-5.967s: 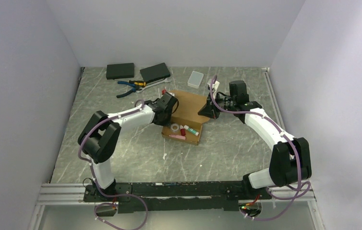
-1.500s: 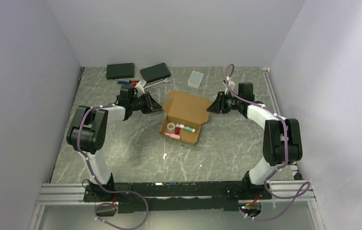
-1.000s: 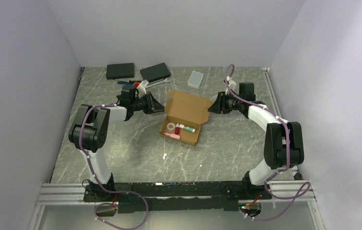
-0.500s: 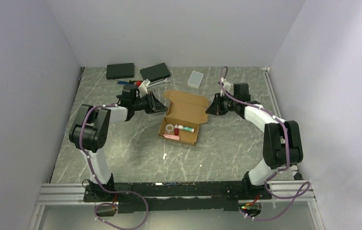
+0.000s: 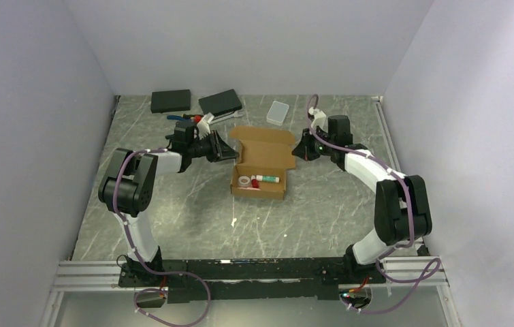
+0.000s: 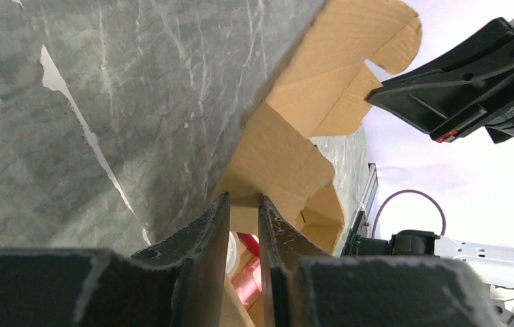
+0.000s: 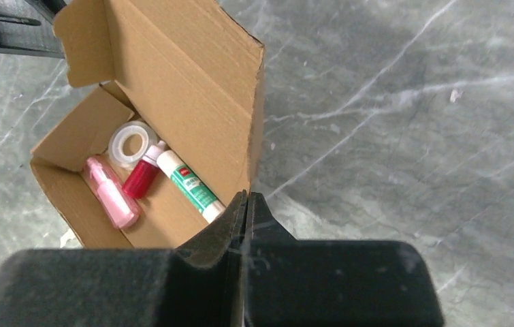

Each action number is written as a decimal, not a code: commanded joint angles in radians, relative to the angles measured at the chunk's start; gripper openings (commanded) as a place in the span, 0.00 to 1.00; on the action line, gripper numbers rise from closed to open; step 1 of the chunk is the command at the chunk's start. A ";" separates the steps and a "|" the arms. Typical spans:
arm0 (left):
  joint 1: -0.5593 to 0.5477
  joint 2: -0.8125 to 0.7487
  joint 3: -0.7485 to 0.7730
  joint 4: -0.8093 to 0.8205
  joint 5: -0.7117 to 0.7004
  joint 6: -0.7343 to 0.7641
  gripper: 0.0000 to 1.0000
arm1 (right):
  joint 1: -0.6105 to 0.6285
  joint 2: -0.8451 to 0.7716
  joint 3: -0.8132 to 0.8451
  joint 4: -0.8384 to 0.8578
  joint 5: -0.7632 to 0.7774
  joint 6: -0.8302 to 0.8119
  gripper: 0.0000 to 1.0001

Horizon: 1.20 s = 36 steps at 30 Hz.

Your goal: Fold the paper box

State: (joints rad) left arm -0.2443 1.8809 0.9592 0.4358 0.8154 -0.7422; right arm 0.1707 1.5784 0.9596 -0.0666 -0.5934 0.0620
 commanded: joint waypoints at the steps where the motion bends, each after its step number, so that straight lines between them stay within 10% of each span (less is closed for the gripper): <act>1: -0.012 -0.006 0.027 0.011 0.016 -0.001 0.27 | 0.047 -0.086 -0.007 0.107 0.106 -0.103 0.00; 36: -0.023 -0.115 -0.095 0.010 -0.033 0.037 0.30 | 0.207 -0.259 -0.246 0.354 0.374 -0.112 0.00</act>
State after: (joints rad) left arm -0.2623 1.8305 0.8734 0.4351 0.7982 -0.7383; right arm 0.3550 1.3582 0.7174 0.2371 -0.2401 -0.0299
